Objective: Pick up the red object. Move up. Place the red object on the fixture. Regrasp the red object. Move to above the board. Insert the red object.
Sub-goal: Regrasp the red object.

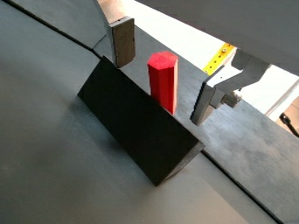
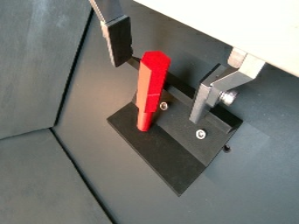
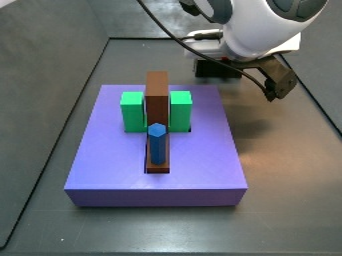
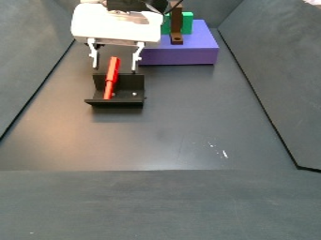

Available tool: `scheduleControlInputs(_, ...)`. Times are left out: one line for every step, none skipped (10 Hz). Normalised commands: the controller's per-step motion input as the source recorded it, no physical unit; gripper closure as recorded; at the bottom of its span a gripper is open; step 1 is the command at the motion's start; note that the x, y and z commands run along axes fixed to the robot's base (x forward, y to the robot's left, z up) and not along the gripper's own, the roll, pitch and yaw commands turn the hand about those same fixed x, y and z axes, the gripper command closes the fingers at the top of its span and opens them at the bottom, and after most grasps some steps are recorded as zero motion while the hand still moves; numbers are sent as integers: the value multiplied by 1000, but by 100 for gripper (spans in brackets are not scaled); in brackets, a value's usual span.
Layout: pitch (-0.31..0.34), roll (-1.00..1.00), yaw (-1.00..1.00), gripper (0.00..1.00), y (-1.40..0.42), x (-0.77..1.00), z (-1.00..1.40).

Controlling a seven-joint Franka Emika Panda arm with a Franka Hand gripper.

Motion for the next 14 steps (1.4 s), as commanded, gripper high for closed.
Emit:
scheduleControlInputs(-9,0,0,0,0,0,0)
scheduleControlInputs(0,0,0,0,0,0,0)
scheduleControlInputs(0,0,0,100,0,0,0)
scheduleControlInputs(0,0,0,100,0,0,0)
scheduleControlInputs(0,0,0,100,0,0,0)
scheduleControlInputs(0,0,0,100,0,0,0)
scheduleControlInputs(0,0,0,100,0,0,0)
scheduleControlInputs(0,0,0,100,0,0,0)
scheduleControlInputs(0,0,0,100,0,0,0)
scheduleControlInputs(0,0,0,100,0,0,0)
scheduleControlInputs(0,0,0,100,0,0,0)
scheduleControlInputs(0,0,0,100,0,0,0)
scheduleControlInputs(0,0,0,100,0,0,0)
scheduleControlInputs(0,0,0,100,0,0,0)
